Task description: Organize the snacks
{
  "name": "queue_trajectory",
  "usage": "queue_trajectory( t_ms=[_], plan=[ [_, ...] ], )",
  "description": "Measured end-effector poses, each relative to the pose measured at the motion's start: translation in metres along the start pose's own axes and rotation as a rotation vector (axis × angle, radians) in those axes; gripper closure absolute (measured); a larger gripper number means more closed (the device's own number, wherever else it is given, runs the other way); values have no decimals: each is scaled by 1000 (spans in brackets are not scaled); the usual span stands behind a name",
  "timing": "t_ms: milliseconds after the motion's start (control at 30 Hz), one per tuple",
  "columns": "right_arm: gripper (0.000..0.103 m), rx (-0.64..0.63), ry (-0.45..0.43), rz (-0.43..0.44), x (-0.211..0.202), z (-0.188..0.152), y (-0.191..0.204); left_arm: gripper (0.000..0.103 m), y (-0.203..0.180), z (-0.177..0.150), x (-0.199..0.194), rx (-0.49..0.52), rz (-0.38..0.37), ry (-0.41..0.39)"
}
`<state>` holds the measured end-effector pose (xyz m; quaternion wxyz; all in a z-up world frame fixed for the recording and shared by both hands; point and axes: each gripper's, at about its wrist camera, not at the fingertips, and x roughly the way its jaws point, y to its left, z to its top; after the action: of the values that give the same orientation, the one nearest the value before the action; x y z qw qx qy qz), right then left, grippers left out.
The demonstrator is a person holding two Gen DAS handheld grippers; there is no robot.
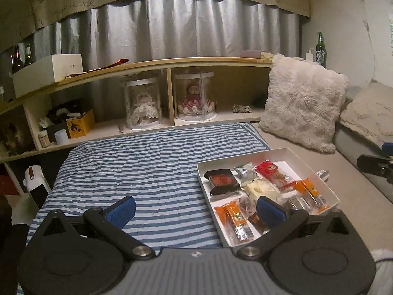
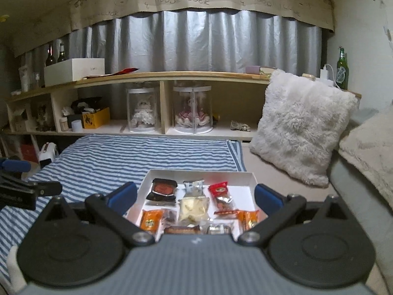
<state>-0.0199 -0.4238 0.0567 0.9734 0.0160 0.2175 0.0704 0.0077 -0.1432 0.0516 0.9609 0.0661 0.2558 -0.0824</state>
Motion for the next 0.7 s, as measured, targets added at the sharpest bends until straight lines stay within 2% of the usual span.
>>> queue_trajectory(
  t_ms=[300,533,700],
  plan=[
    [1,-51,36,-99,0,-42,18,0,-1,-32,-9,-9,-23,2],
    [1,-58,63,-116,4,-62,20,0,3,-49,-9,-17,-3,-30],
    [1,-71,47,-124,8,-66,18,0,5,-53,-5,-12,-3,-37]
  ],
)
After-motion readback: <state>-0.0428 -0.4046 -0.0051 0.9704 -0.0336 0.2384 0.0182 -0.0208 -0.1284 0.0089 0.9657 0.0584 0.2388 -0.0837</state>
